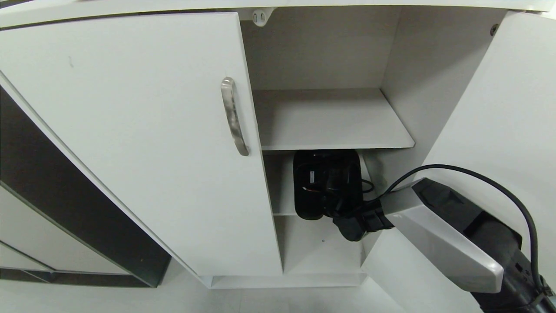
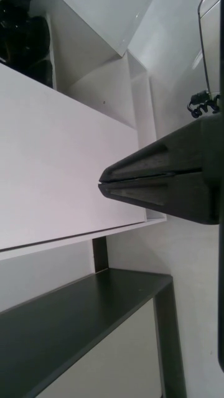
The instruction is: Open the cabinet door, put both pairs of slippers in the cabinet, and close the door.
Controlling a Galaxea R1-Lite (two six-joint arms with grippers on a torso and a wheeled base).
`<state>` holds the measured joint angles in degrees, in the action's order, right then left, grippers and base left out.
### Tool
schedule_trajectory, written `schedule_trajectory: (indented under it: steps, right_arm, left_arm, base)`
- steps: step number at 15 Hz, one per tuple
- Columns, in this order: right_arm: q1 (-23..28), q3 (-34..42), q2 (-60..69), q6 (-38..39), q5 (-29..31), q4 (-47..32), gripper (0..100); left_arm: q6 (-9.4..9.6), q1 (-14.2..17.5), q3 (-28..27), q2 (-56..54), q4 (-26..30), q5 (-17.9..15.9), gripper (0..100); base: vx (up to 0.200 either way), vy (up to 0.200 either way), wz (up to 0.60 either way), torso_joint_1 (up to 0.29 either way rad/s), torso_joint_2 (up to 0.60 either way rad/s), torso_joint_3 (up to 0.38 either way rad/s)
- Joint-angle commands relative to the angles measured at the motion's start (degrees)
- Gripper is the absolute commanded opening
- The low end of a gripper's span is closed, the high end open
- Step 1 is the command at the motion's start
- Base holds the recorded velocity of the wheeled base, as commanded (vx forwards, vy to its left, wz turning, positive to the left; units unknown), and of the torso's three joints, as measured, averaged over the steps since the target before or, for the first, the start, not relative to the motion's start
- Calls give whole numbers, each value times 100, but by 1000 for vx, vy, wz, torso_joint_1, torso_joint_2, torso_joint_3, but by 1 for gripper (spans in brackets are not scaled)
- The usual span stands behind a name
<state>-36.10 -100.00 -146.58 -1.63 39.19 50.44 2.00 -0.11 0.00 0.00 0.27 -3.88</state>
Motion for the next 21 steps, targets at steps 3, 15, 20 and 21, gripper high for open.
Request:
schedule_trajectory:
  steps: [3,15,20,21]
  right_arm:
    - [59,-239,-187,-30,-8,-17,0]
    - [59,-99,-231,-48,36,-26,100]
    - [-222,1167,393,-408,53,739,100]
    - [-293,1475,613,-417,62,827,100]
  left_arm:
    - [-15,2,0,9,0,1,0]
    - [-15,2,0,9,0,1,0]
    - [-15,2,0,9,0,1,0]
    - [-15,2,0,9,0,1,0]
  base:
    - [0,0,0,0,0,0]
    - [0,0,0,0,0,0]
    - [0,0,0,0,0,0]
    - [0,0,0,0,0,0]
